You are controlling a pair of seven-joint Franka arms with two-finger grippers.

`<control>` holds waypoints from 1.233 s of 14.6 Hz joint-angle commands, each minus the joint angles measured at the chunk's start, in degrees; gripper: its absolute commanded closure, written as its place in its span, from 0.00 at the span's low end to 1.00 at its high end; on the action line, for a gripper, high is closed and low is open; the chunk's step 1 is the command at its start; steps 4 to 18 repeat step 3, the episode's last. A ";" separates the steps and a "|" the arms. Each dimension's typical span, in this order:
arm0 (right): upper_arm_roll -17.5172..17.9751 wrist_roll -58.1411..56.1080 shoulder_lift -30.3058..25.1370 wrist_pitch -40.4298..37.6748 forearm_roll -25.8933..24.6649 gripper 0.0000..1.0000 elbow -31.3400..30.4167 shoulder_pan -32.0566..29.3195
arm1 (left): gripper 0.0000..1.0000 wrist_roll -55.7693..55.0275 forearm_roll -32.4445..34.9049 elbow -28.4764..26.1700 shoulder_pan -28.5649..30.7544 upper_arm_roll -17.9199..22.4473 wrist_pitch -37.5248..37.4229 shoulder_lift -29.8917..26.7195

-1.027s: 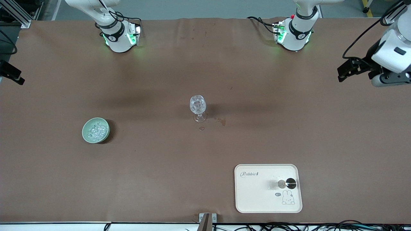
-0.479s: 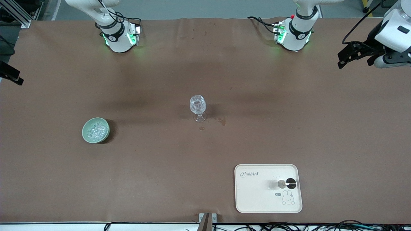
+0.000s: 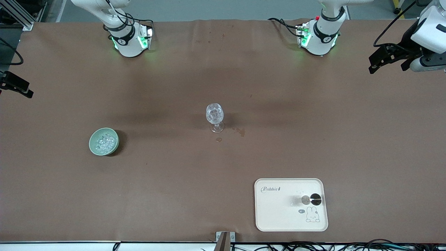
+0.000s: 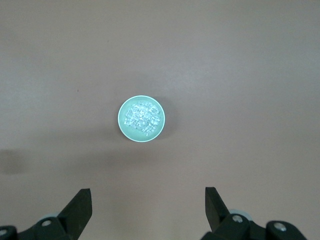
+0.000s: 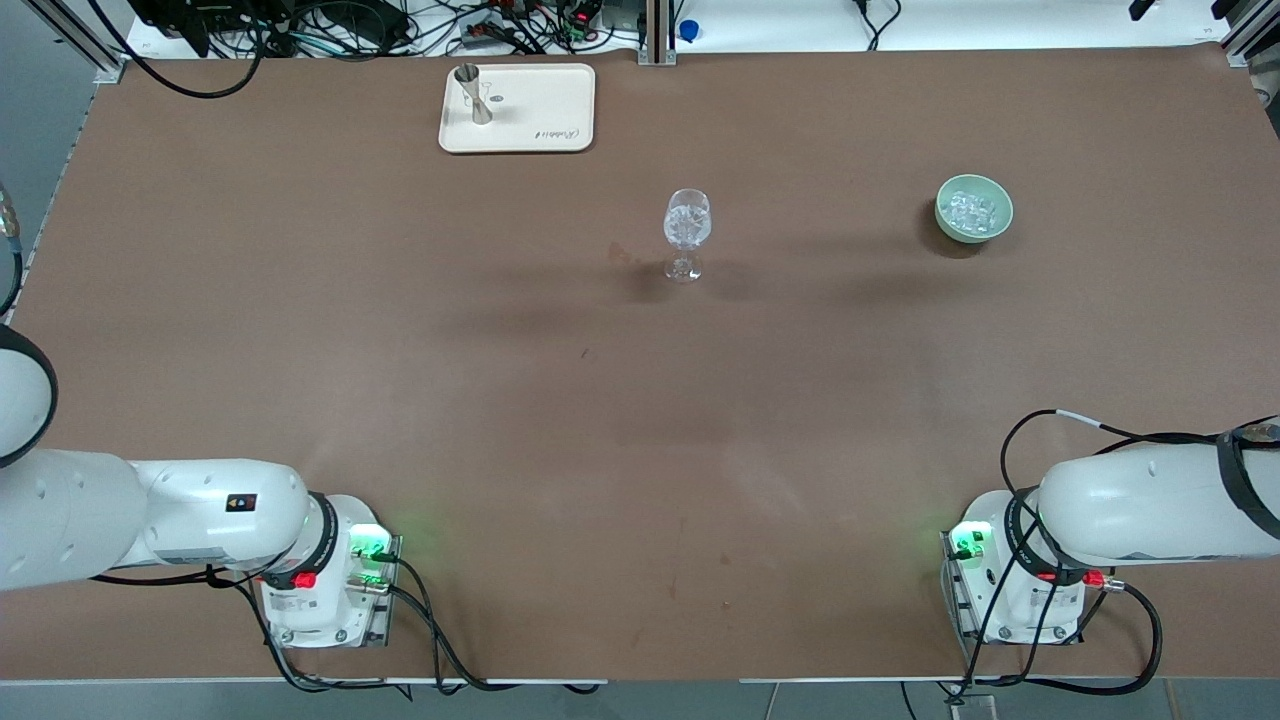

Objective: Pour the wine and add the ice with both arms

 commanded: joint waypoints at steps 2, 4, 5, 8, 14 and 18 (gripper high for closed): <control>2.31 -1.29 -1.12 0.75 1.21 0.00 -2.33 -1.85 | 0.00 1.57 0.25 0.67 0.11 0.17 -0.03 0.08; 2.31 -2.77 -1.12 0.75 1.21 0.00 -2.24 -1.93 | 0.00 1.49 0.25 0.58 0.02 0.17 -0.03 0.25; 2.31 -2.77 -1.12 0.75 1.21 0.00 -2.24 -1.93 | 0.00 1.49 0.25 0.58 0.02 0.17 -0.03 0.25; 2.31 -2.77 -1.12 0.75 1.21 0.00 -2.24 -1.93 | 0.00 1.49 0.25 0.58 0.02 0.17 -0.03 0.25; 2.31 -2.77 -1.12 0.75 1.21 0.00 -2.24 -1.93 | 0.00 1.49 0.25 0.58 0.02 0.17 -0.03 0.25; 2.31 -2.77 -1.12 0.75 1.21 0.00 -2.24 -1.93 | 0.00 1.49 0.25 0.58 0.02 0.17 -0.03 0.25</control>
